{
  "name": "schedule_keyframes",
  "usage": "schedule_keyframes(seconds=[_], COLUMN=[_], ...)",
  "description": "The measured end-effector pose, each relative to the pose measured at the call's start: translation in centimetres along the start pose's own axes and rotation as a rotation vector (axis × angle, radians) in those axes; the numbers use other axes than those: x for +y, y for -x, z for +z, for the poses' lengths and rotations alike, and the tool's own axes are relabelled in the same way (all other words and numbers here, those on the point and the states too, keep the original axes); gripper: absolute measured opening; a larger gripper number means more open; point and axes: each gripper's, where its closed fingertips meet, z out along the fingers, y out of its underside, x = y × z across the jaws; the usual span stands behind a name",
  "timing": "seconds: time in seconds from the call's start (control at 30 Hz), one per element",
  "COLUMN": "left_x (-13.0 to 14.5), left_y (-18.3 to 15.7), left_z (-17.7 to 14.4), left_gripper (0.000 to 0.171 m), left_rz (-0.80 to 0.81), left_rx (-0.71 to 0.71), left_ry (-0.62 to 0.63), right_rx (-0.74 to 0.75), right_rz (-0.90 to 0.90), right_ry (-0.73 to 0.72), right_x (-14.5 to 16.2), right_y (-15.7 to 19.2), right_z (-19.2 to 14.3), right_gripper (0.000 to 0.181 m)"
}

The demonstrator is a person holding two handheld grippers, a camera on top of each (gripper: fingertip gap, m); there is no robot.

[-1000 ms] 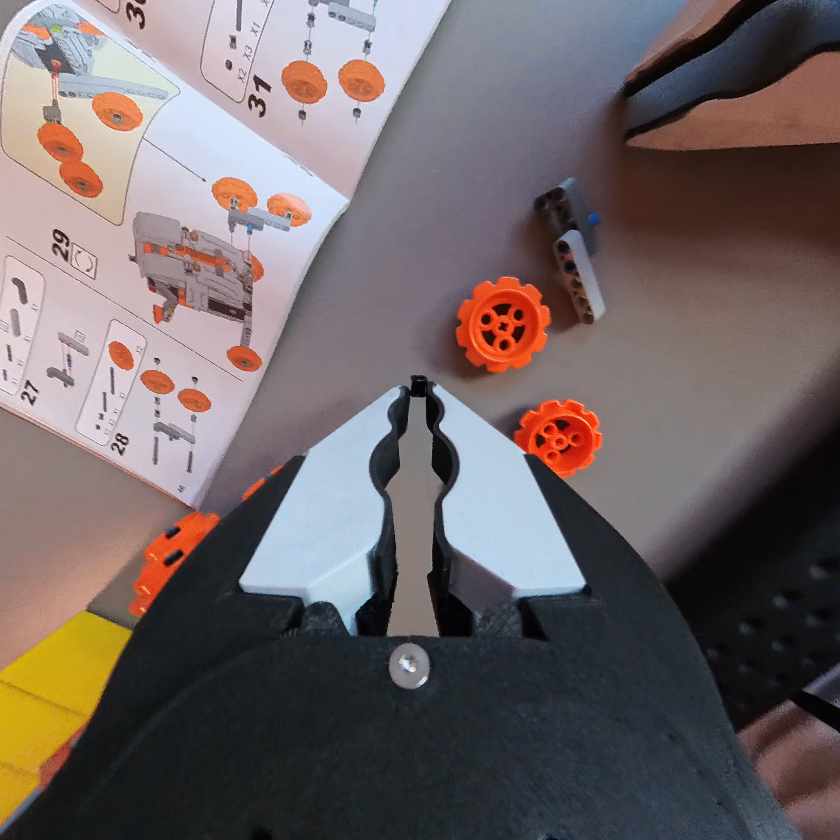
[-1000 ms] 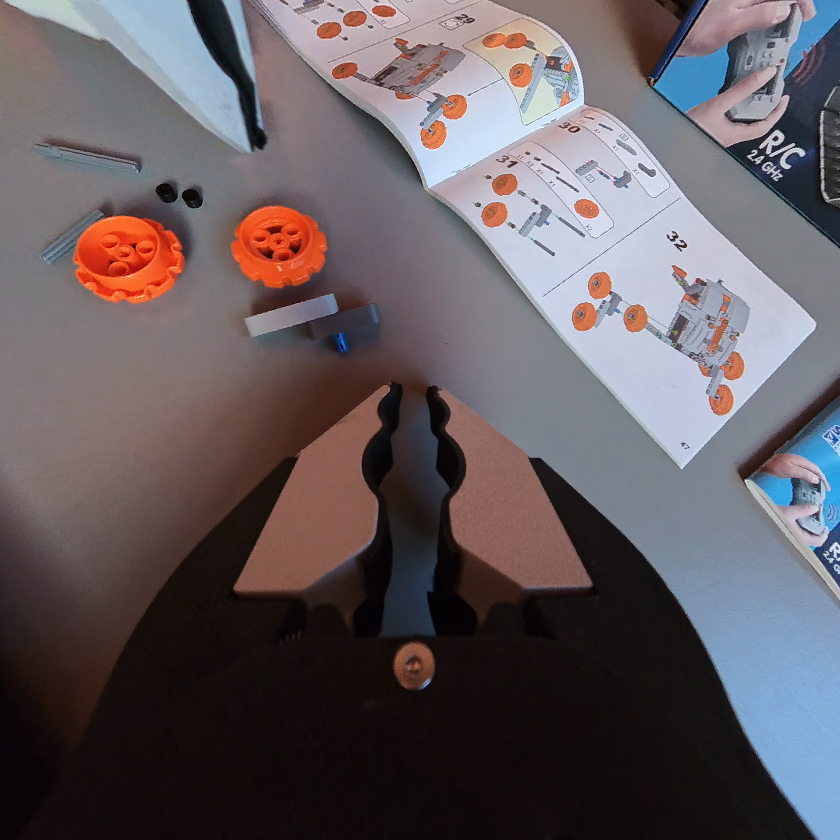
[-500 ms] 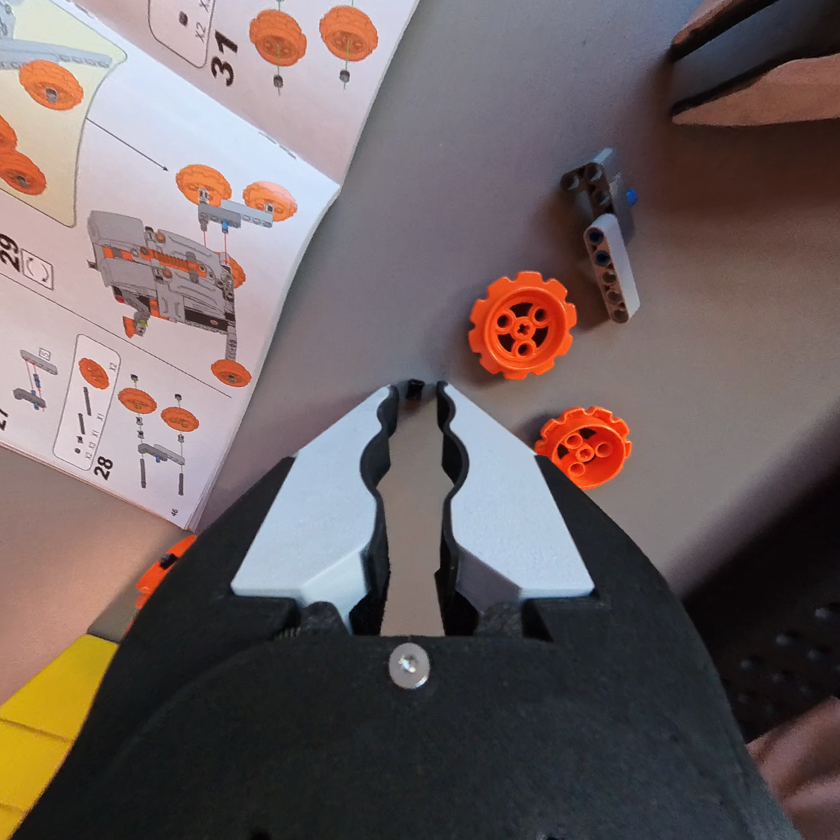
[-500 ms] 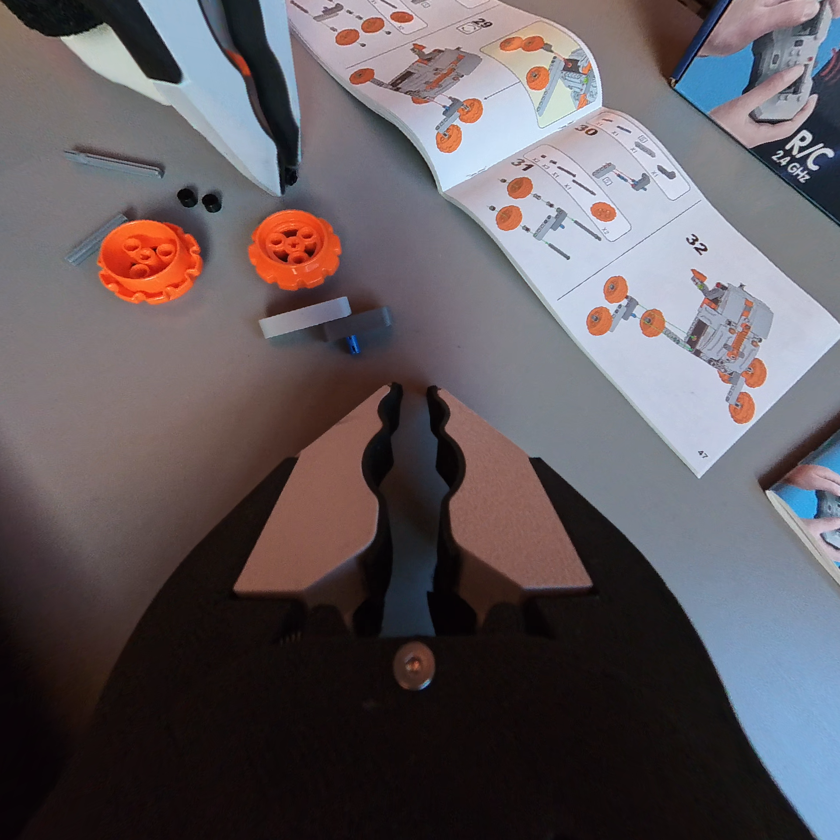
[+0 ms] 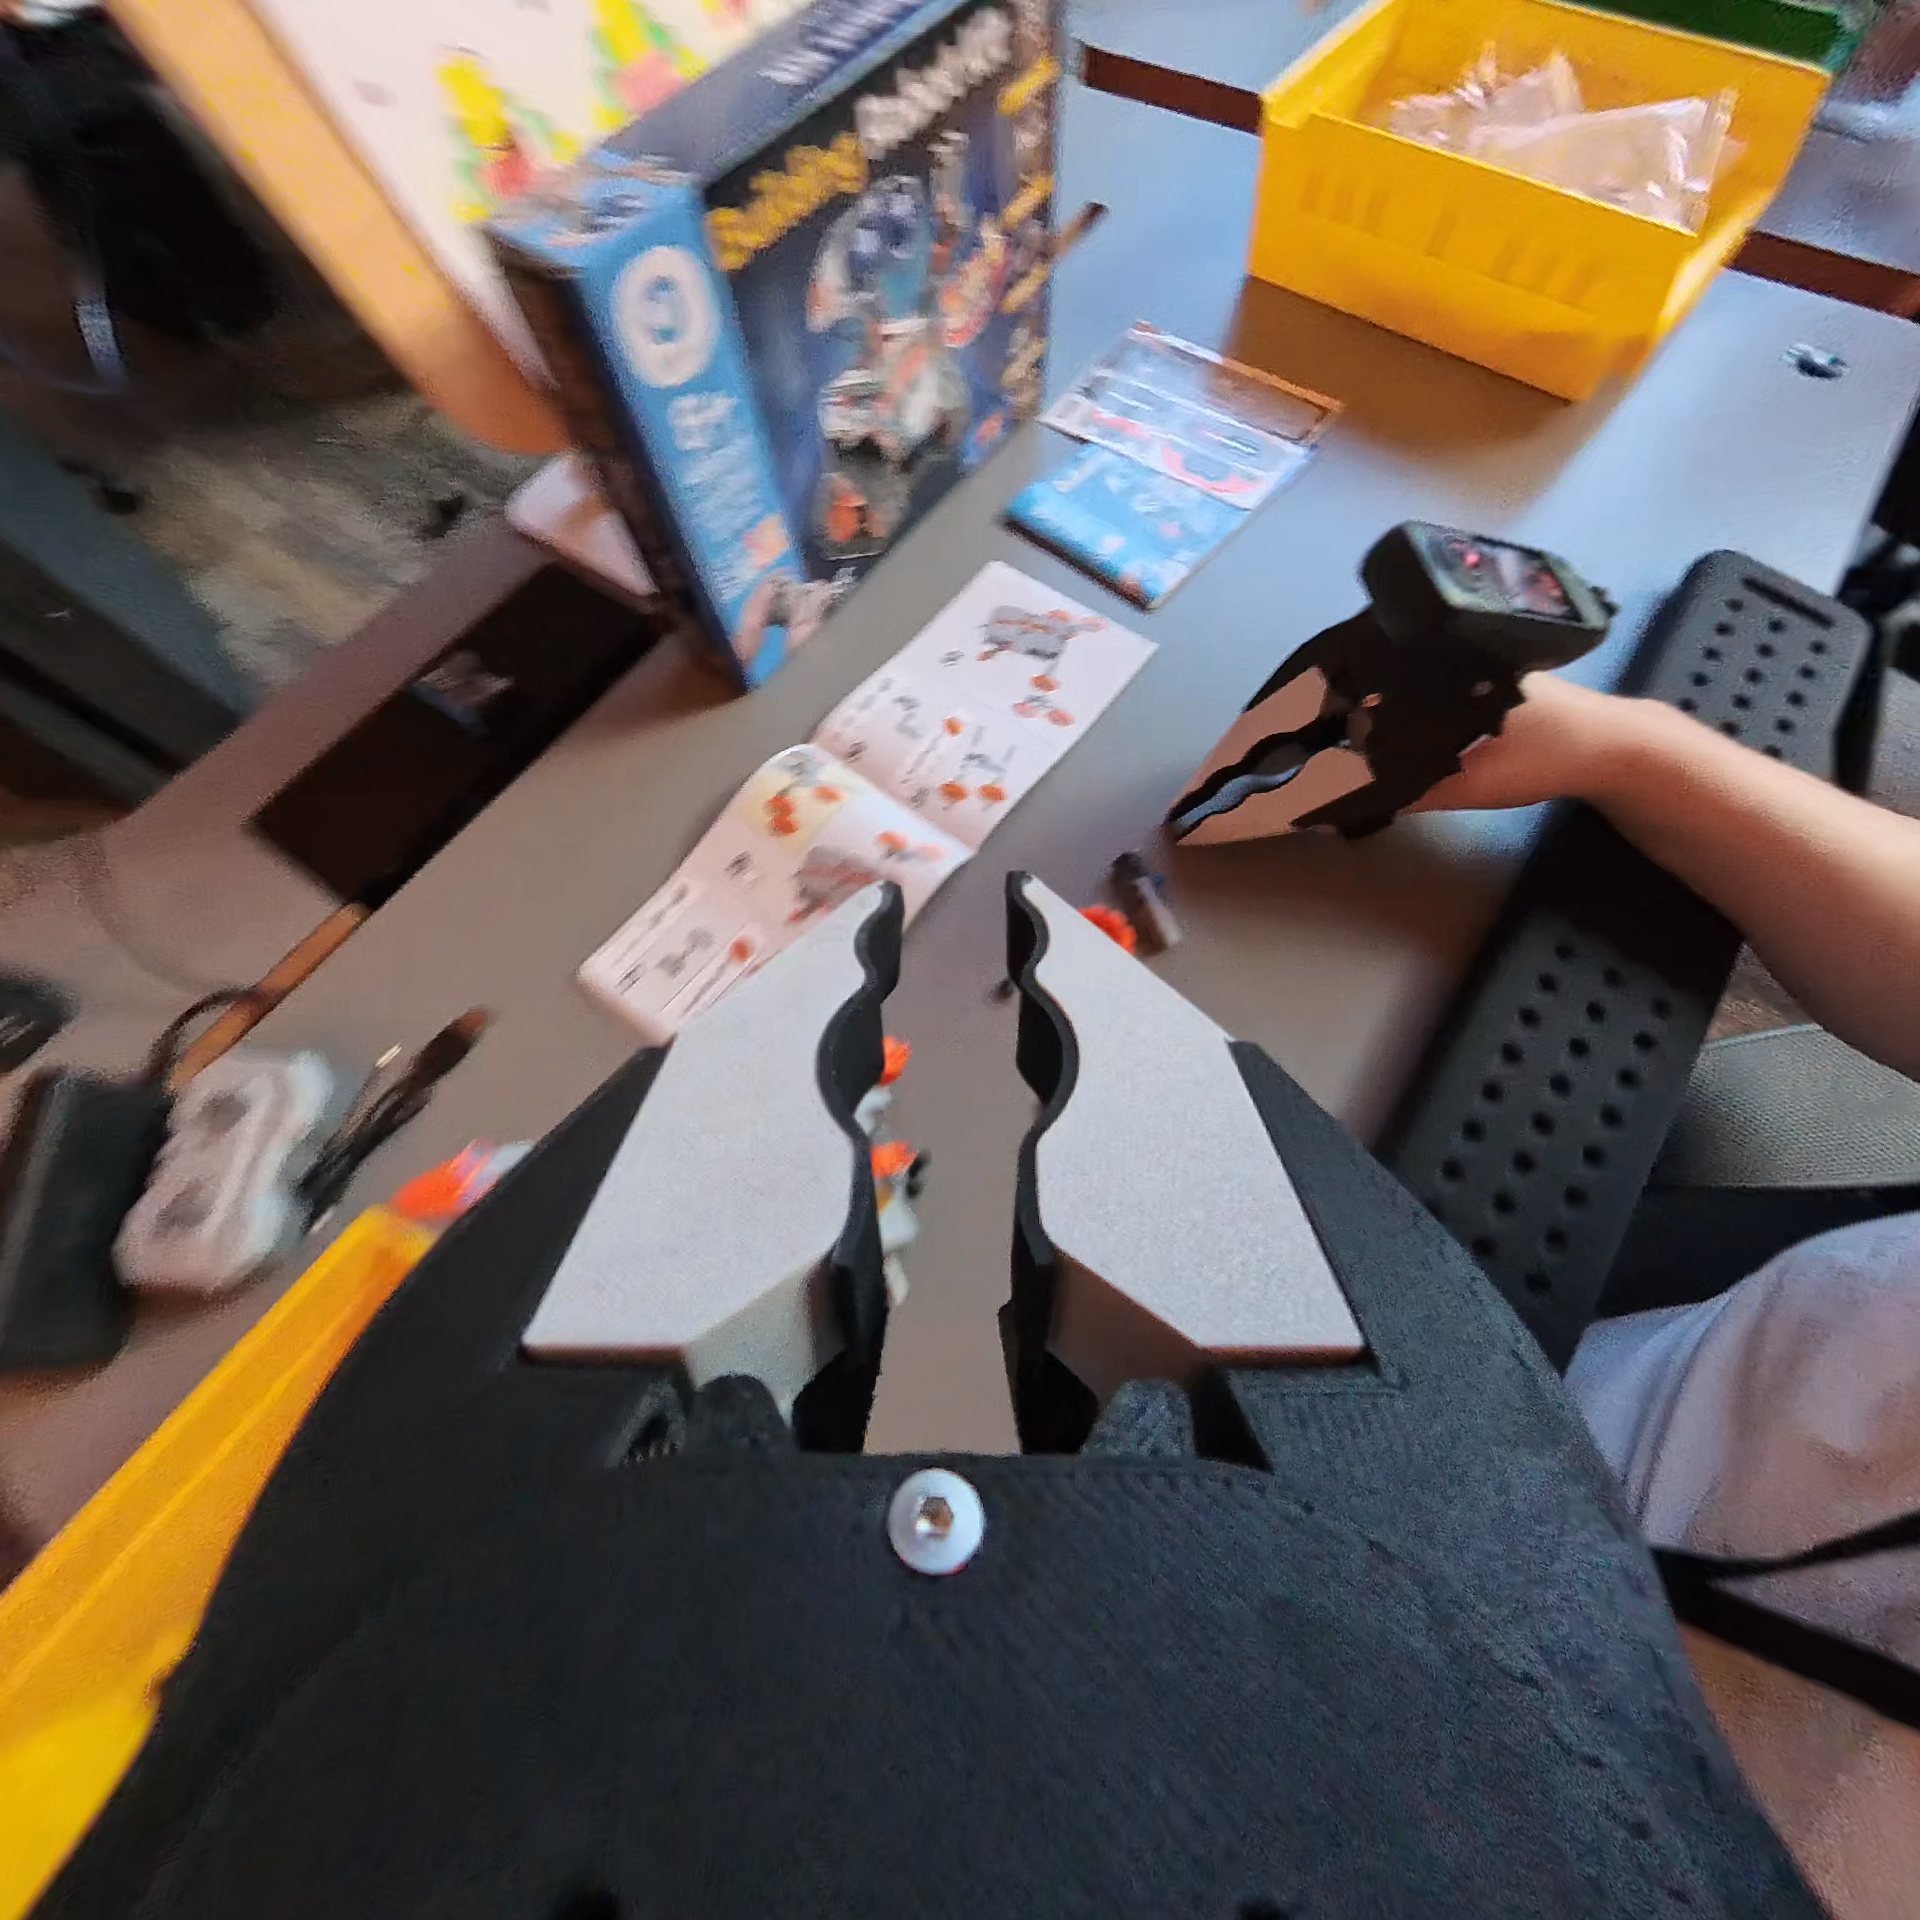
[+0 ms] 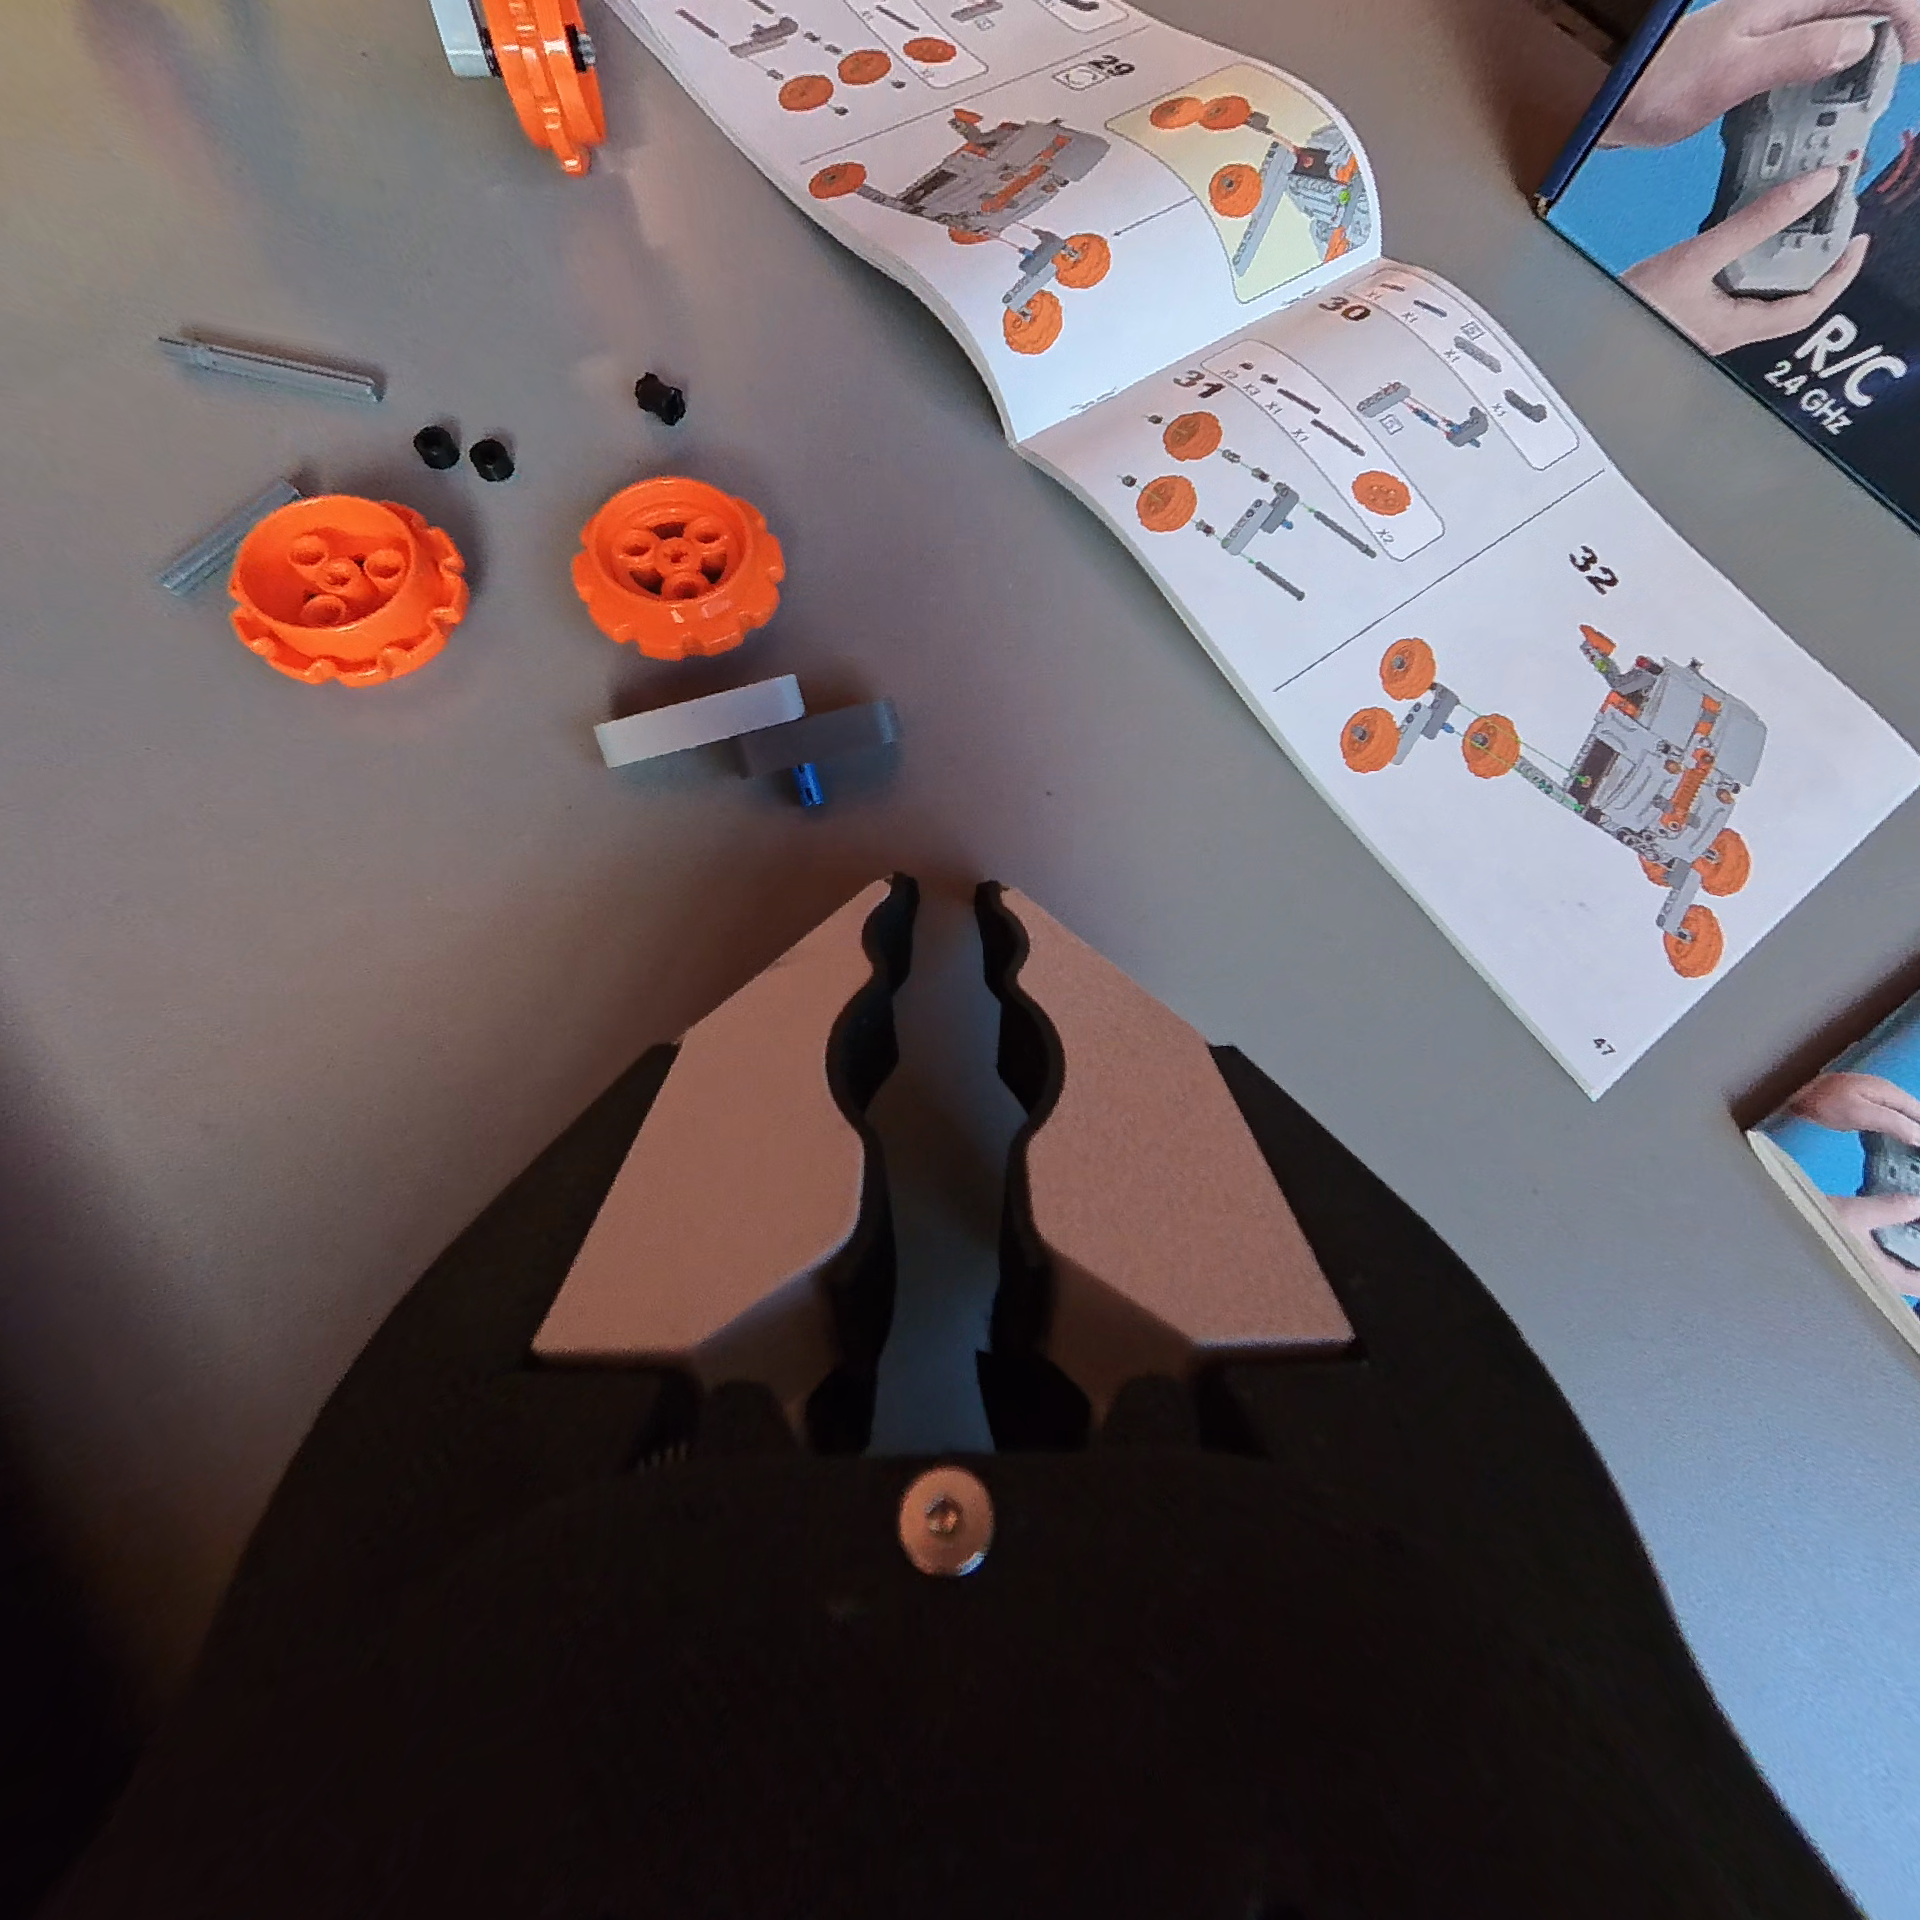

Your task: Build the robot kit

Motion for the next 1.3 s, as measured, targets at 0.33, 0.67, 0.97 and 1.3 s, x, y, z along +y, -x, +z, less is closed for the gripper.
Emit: schedule_keyframes(seconds=[0.33,0.67,0.97,1.3], left_x=[23.4,35.1,35.2,37.0], left_y=[11.1,9.0,10.4,9.9], left_z=[-12.2,-8.8,-11.0,-11.8], left_gripper=[0.026,0.012,0.013,0.014], left_rz=[-0.502,-0.521,-0.448,-0.433], left_rx=[-0.273,-0.089,-0.21,-0.17], left_ry=[0.381,0.895,0.905,1.001], right_rx=[-0.004,-0.013,-0.028,-0.04], right_rz=[0.021,0.056,0.075,0.088], right_ry=[0.003,-0.008,-0.008,-0.008], right_x=[-0.3,-0.3,-0.3,-0.4], right_y=[0.0,-0.2,-0.2,-0.3], right_z=[0.3,0.4,0.5,0.6], right_gripper=[0.014,0.017,0.018,0.018])
